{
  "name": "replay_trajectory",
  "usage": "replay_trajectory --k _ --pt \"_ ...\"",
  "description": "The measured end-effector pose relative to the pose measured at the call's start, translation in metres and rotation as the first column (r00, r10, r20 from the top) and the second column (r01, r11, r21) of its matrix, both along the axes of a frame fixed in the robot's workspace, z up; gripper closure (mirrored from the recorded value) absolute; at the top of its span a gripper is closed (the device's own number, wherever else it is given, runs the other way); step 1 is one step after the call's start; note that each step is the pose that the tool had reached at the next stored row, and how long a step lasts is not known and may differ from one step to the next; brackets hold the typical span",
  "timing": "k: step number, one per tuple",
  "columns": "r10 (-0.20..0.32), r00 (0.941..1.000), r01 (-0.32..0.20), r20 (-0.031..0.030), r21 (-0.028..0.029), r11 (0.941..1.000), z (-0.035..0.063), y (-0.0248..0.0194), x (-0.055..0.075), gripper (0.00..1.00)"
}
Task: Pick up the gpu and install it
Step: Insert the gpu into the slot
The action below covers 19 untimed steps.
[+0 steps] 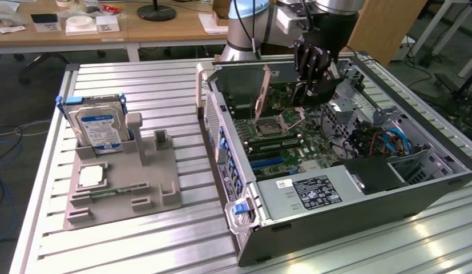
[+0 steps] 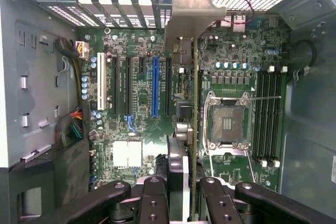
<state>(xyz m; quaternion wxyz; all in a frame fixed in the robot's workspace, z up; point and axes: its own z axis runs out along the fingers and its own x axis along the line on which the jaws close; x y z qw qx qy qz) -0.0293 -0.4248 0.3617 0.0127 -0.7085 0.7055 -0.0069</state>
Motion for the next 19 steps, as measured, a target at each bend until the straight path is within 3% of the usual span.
replay_trajectory --k 2,5,15,19 --pt "0.000 1.0000 0.000 -0.0002 0.0001 1.0000 -0.0020 0.0000 0.000 0.72" --pt "0.000 1.0000 0.000 0.0005 0.0052 1.0000 -0.0043 0.0001 0.000 0.72" --pt "-0.010 0.9999 0.010 0.0007 0.0079 0.9999 -0.0198 0.0011 -0.006 0.72" --pt "-0.011 0.9999 0.011 0.0100 0.0083 0.9999 -0.0224 0.0012 -0.006 0.72"
